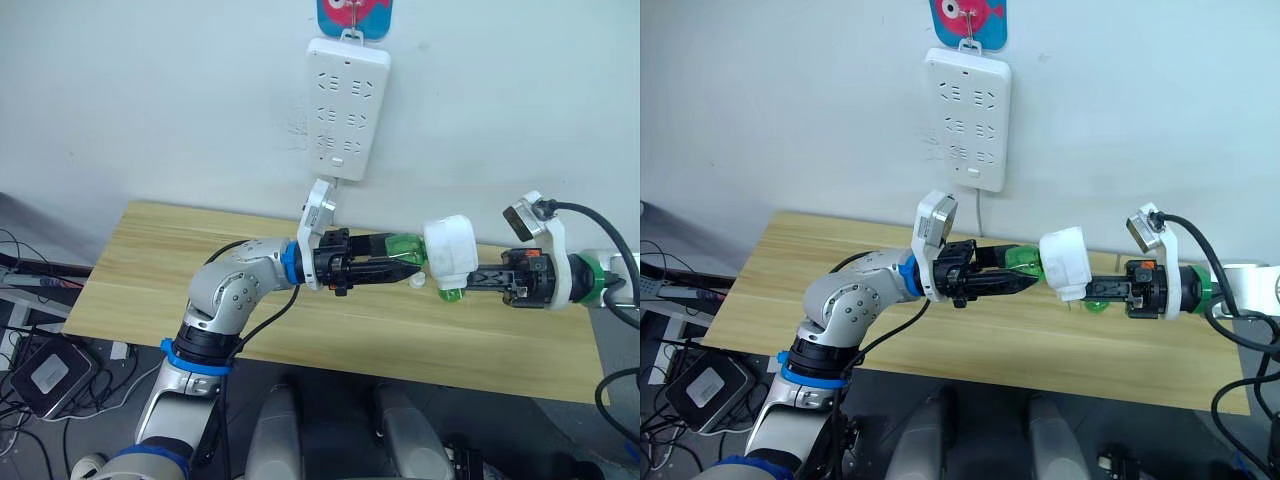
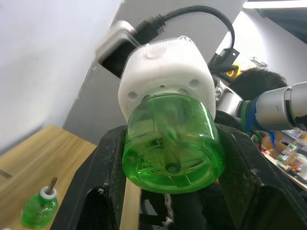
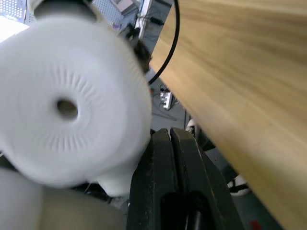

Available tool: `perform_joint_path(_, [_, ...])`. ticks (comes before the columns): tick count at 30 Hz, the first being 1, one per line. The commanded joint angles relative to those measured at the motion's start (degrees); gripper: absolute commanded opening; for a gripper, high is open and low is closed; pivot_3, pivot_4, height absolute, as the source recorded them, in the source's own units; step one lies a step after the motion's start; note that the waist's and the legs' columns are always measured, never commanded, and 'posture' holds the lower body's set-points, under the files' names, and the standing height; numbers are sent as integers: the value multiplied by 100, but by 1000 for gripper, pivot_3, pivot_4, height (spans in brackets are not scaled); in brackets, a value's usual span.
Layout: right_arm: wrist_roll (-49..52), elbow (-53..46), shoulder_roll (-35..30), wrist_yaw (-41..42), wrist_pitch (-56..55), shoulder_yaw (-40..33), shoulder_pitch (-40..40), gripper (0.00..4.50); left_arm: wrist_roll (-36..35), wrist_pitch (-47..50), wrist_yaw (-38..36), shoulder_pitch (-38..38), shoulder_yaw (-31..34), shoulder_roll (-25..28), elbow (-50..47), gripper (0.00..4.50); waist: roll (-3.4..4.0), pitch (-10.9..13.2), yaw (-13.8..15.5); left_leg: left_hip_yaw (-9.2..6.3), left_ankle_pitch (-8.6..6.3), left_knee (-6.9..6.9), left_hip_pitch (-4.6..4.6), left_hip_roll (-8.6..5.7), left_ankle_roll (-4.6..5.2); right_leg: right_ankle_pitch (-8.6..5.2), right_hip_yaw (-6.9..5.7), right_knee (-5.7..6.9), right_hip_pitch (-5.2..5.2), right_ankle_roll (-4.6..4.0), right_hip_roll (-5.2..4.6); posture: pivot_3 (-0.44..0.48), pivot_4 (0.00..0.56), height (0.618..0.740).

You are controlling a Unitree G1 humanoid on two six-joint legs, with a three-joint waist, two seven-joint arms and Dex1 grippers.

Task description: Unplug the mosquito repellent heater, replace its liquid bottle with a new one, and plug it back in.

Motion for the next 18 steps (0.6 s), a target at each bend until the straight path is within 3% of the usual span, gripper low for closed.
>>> perform_joint_path(1, [1099,-779,-141,-48,-208,245,114,68,432,-167,461,-40,60,12,205,2257,0,0,-2,-1,0,0,0,0,0,0,-1,-1,0,0,0,-68,311,740])
perform_joint_path(8, [1211,-870,-409,11,-522,397,178,68,463,-214,468,2,15,24,176,2257,0,0,-1,-2,0,1,0,0,0,0,-2,-1,0,0,0,-66,299,740])
perform_joint_path(11, [-794,-1668,-529,477,-929,333,659,68,168,107,507,53,120,30,33,2257,1,-1,3,-4,0,-2,0,0,0,0,-4,-1,0,0,0,-63,293,740])
perform_joint_path(13, [-2426,-1952,-677,895,-1883,518,1028,68,-272,627,527,84,314,128,-25,2257,2,-2,8,-12,0,-1,0,4,0,-1,-13,-1,0,1,2,-59,287,740])
perform_joint_path(16, [-4938,-1956,-813,1933,-4245,842,1587,660,-1031,1669,511,82,796,495,226,2257,2,-2,-6,-9,1,2,1,4,-2,-1,-13,1,-2,2,1,-62,276,740])
perform_joint_path(18, [-6561,-1535,-689,2535,-6399,1024,1856,1321,-1177,2152,358,51,930,879,537,2257,1,-2,-20,-6,1,4,2,1,-2,-1,-12,1,-4,2,0,-62,263,740])
